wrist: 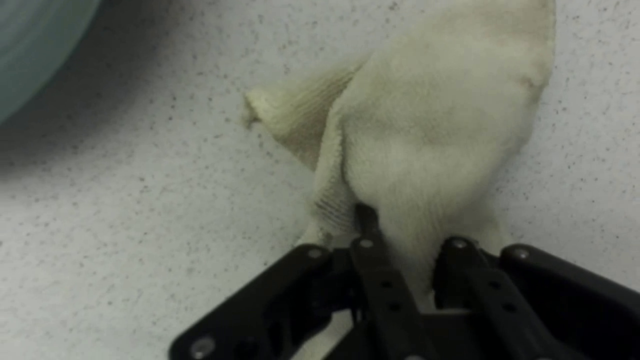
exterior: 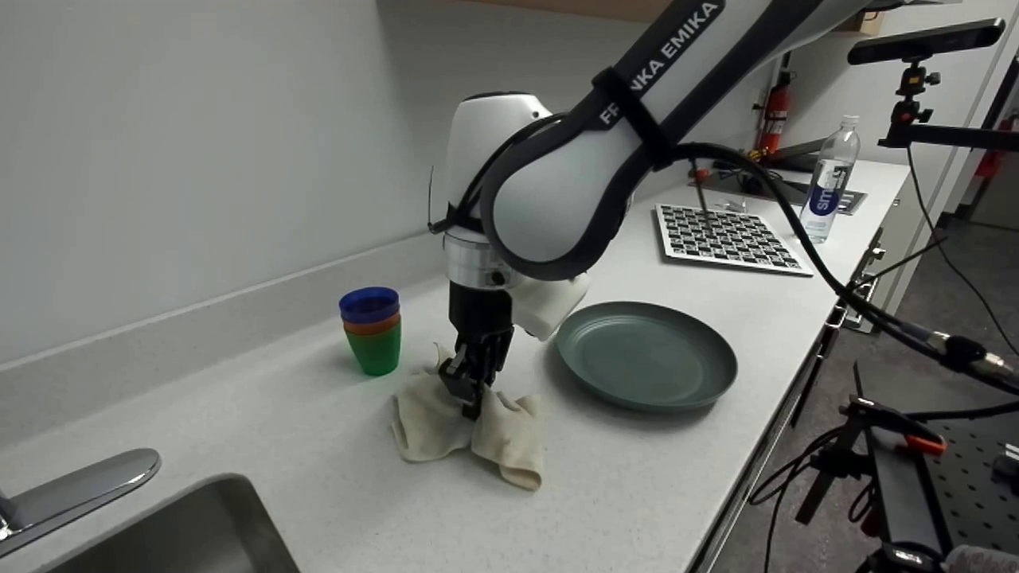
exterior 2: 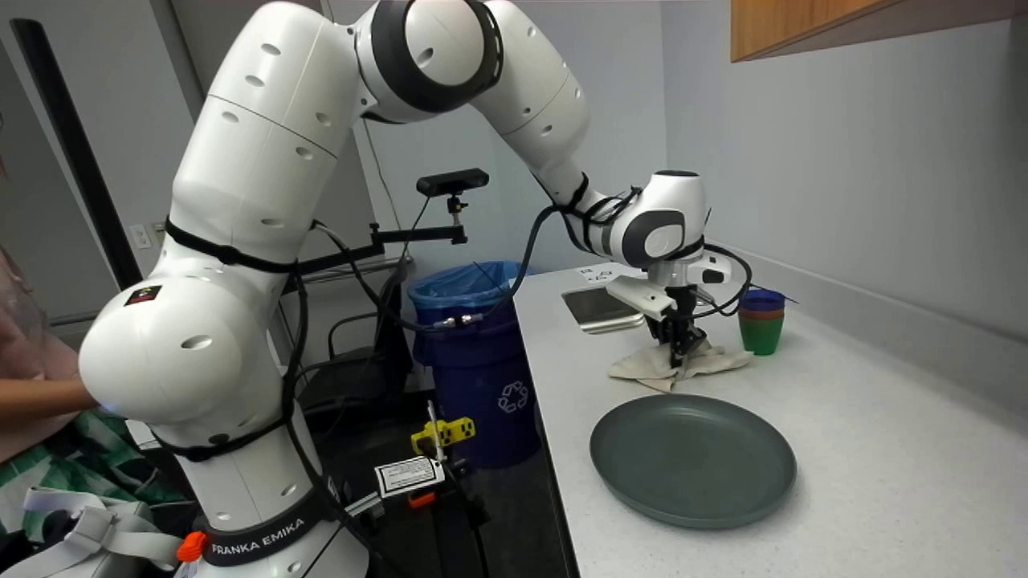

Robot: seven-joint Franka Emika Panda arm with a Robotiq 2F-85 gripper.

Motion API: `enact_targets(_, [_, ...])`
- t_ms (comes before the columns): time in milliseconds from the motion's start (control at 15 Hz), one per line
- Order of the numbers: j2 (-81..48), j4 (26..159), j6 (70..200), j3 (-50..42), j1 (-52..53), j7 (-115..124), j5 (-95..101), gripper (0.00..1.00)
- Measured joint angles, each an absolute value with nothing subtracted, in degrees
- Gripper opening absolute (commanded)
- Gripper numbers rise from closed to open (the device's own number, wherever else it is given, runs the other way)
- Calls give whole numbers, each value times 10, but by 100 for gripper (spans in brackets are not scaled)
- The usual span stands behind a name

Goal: Use the white towel to wipe the cabinet door

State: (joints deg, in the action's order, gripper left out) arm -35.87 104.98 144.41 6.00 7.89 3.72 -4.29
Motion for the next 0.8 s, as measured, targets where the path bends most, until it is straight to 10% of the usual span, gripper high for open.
enact_targets(800, [-179,1164,1369,67,75,35,-50,2])
